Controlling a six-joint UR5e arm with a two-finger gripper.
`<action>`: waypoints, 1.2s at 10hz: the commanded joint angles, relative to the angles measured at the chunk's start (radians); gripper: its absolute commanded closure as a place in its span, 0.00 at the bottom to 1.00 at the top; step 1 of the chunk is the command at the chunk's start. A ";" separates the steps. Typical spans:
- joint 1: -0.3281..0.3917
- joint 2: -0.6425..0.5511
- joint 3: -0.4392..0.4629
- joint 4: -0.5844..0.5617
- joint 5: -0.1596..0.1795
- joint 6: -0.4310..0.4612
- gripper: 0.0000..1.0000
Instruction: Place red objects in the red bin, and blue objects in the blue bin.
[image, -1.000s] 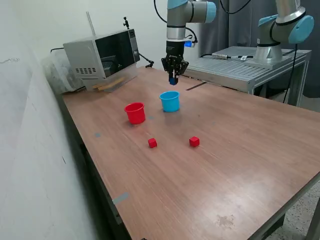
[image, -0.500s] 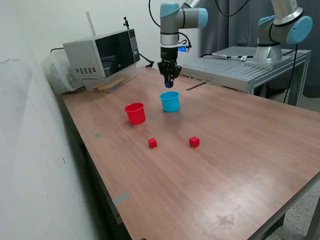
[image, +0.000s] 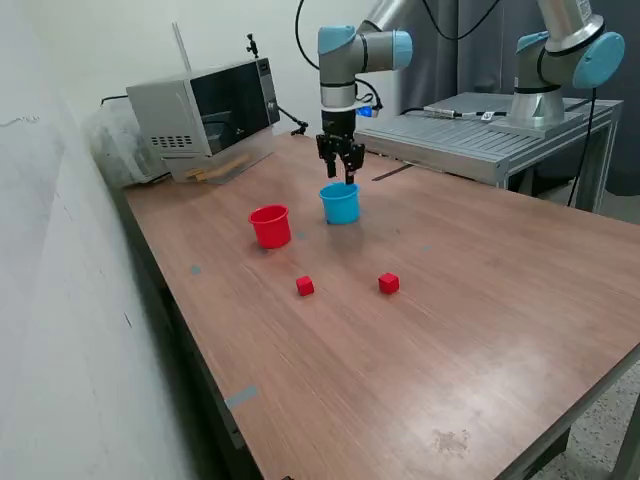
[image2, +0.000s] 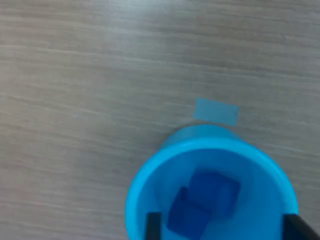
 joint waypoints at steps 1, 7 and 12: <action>0.034 0.005 0.003 0.000 -0.007 0.033 0.00; 0.388 -0.079 0.004 0.075 0.005 0.376 0.00; 0.597 0.013 -0.143 0.182 0.124 0.591 0.00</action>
